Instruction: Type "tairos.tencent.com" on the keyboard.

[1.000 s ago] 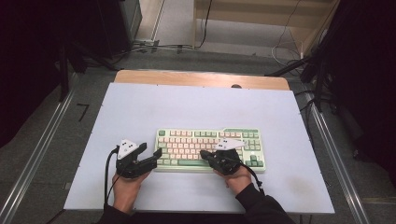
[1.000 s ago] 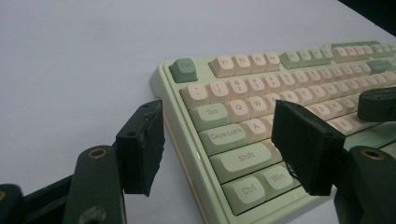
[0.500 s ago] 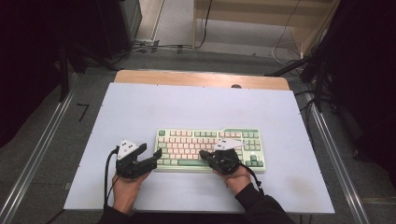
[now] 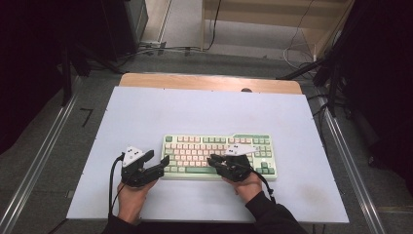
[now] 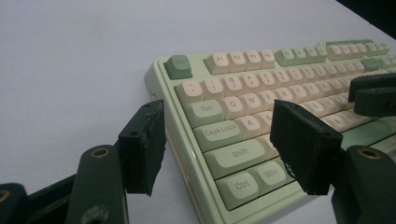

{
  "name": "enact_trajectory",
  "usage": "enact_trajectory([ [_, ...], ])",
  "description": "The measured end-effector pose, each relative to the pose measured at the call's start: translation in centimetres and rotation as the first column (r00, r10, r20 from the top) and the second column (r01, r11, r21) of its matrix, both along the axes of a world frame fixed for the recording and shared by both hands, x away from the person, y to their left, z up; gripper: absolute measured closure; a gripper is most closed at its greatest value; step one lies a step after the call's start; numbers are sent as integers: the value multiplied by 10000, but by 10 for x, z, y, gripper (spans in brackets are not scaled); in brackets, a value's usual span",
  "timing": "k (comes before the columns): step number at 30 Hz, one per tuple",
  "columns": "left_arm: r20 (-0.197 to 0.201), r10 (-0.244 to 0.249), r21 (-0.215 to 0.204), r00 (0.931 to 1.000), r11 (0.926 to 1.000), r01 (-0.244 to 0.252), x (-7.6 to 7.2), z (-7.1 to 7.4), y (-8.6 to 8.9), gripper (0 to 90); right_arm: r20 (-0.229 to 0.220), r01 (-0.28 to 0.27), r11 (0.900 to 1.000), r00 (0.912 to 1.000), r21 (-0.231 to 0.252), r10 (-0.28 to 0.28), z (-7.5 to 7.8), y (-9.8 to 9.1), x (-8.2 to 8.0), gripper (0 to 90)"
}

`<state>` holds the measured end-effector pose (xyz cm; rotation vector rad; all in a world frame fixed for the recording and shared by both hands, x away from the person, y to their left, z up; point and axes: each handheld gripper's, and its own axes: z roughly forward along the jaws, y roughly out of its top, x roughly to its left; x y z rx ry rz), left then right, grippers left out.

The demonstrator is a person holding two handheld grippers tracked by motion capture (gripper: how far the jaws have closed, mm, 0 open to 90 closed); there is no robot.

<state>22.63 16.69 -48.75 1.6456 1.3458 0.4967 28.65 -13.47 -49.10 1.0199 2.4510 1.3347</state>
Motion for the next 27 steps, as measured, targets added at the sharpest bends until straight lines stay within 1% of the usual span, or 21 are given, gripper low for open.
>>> enact_trajectory([
  [2,10,0,2,10000,10000,0,0,0,0,363,7,200,9997,9998,138,-200,1,-3,2,573],
  [4,18,-1,1,10000,10000,1,-1,1,0,368,-123,412,9986,9991,338,-408,3,-8,6,497],
  [6,50,-11,-11,10000,10000,11,-1,1,0,398,-136,724,9964,9973,431,-718,4,-13,8,449],
  [7,55,-50,-83,10000,10000,51,-1,1,0,419,-143,795,9957,9968,483,-789,5,-14,9,424],
  [9,104,-213,-207,9997,9996,215,-1,2,1,512,-176,967,9939,9952,539,-959,6,-18,11,389],
  [11,107,-440,-387,9990,9983,443,-1,2,0,601,-171,1058,9928,9943,561,-1050,6,-20,12,378],
  [12,107,-490,-411,9987,9979,494,-1,2,0,644,-189,1082,9924,9940,582,-1073,6,-21,12,374],
  [14,82,-742,-428,9972,9963,745,0,2,-2,715,-186,1136,9918,9935,591,-1127,6,-22,12,374],
  [16,86,-877,-390,9961,9954,880,0,2,-4,785,-144,1145,9917,9934,584,-1138,6,-23,11,373],
  [18,84,-1013,-340,9948,9943,1015,1,3,-6,877,-153,1205,9911,9927,573,-1198,6,-24,10,373],
  [19,95,-1084,-355,9941,9934,1087,2,3,-8,900,-178,1245,9906,9922,561,-1237,6,-25,10,373],
  [24,-29,-1531,-280,9882,9878,1530,7,2,-18,900,-209,1427,9880,9897,595,-1417,5,-32,8,374],
  [26,-24,-1753,-286,9845,9841,1752,10,2,-23,900,-205,1523,9866,9883,587,-1513,5,-36,7,374],
  [27,-38,-1877,-220,9822,9820,1876,11,1,-26,900,-271,1587,9854,9872,623,-1572,5,-38,7,374],
])
